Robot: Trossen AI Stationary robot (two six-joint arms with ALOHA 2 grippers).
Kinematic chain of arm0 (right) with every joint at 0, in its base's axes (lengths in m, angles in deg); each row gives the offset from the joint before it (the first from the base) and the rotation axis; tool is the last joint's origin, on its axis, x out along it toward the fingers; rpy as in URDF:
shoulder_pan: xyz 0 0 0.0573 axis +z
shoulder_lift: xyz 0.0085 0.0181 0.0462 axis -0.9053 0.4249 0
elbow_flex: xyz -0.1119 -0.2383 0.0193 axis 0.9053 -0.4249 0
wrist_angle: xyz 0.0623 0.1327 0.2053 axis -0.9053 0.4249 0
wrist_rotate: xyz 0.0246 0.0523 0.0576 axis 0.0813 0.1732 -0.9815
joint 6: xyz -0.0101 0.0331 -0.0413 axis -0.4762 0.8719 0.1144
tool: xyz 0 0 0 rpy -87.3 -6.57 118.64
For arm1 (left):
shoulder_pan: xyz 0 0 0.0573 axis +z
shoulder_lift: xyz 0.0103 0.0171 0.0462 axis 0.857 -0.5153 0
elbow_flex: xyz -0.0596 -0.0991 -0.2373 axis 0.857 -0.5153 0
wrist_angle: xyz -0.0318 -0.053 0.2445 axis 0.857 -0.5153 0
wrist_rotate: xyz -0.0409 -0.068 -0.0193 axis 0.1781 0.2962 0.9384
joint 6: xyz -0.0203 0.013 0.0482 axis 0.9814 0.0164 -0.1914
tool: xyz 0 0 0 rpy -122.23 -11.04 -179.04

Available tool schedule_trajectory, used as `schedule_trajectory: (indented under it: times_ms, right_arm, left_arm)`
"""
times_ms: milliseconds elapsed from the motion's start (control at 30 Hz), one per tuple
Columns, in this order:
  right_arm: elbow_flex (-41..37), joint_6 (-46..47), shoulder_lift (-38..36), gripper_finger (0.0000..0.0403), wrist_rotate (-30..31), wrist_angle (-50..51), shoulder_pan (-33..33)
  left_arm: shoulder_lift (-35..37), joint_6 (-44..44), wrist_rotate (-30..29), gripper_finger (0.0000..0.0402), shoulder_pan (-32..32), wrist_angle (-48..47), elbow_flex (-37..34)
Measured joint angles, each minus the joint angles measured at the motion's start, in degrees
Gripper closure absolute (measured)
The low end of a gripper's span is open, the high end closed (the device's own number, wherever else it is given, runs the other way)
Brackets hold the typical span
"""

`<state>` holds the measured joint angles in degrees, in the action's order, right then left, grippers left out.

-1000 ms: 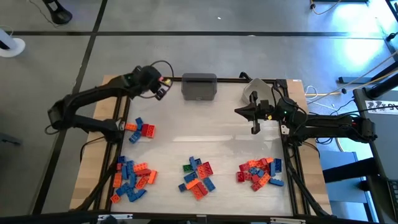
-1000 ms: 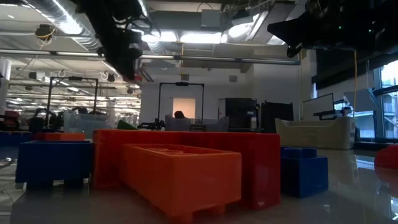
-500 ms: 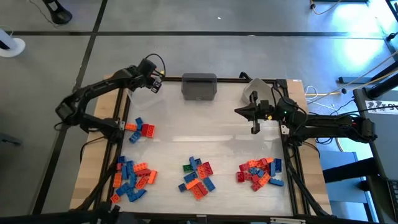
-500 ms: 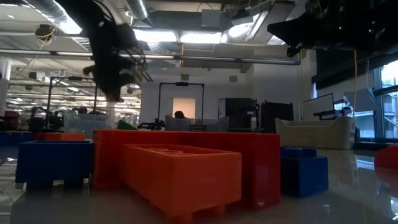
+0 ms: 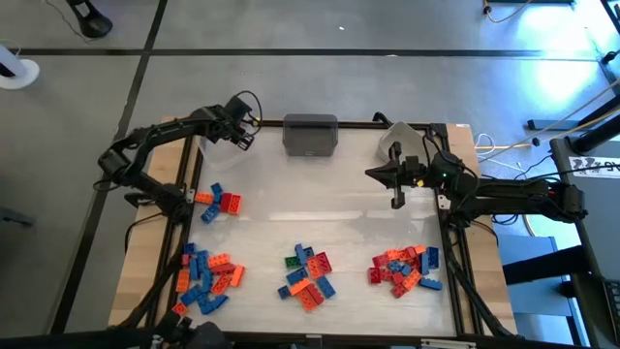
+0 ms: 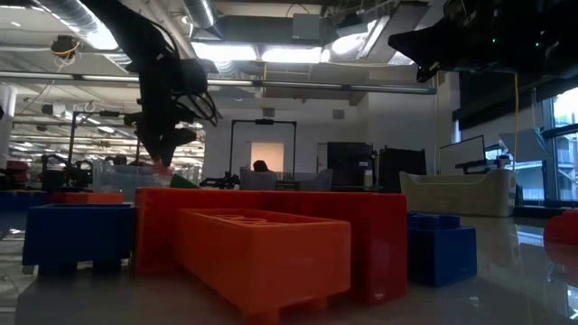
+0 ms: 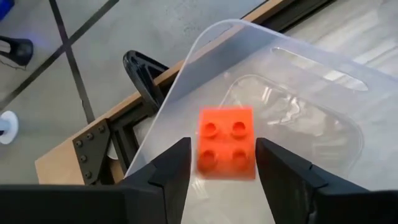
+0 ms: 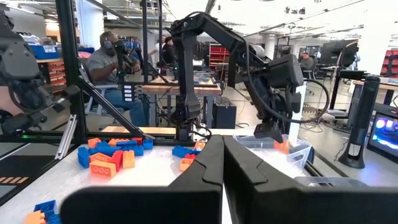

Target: Sort blocks by size

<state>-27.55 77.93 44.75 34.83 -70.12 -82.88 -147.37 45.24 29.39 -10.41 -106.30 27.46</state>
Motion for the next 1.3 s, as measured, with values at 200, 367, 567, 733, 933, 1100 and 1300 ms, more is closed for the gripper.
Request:
schedule_trajectory:
  times_ms: [200, 367, 567, 733, 933, 1100, 1300]
  right_arm:
    - [0.00, 0.00, 0.00, 0.0397, 0.02, 0.01, 0.00]
    - [0.00, -0.02, 0.00, 0.0397, 0.02, 0.02, 0.00]
    - [0.00, 0.00, 0.00, 0.0397, 0.00, 0.04, 0.00]
    - [0.00, 0.00, 0.00, 0.0397, 0.02, 0.15, -0.02]
    - [0.00, 0.06, 0.00, 0.0397, 0.00, 0.39, 0.00]
    - [0.00, 0.13, 0.00, 0.0397, 0.00, 0.37, 0.00]
    - [0.00, 0.17, 0.00, 0.0397, 0.00, 0.37, 0.00]
  left_arm:
    - [0.00, 0.00, 0.02, 0.0202, -0.02, -0.16, 0.00]
    - [0.84, 0.67, 3.05, 0.0185, -0.13, -1.63, 1.46]
    - [6.65, 2.75, 7.93, 0.0186, -4.67, -2.28, 2.56]
    - [10.83, 5.64, 9.49, 0.0186, -11.94, -8.06, 2.62]
    - [11.47, 11.76, 13.68, 0.0185, -22.80, -14.93, 2.60]
    - [11.36, 18.88, 13.51, 0.0185, -30.43, -17.74, 2.60]
    - [11.34, 32.91, 13.55, 0.0185, -38.37, -20.10, 0.39]
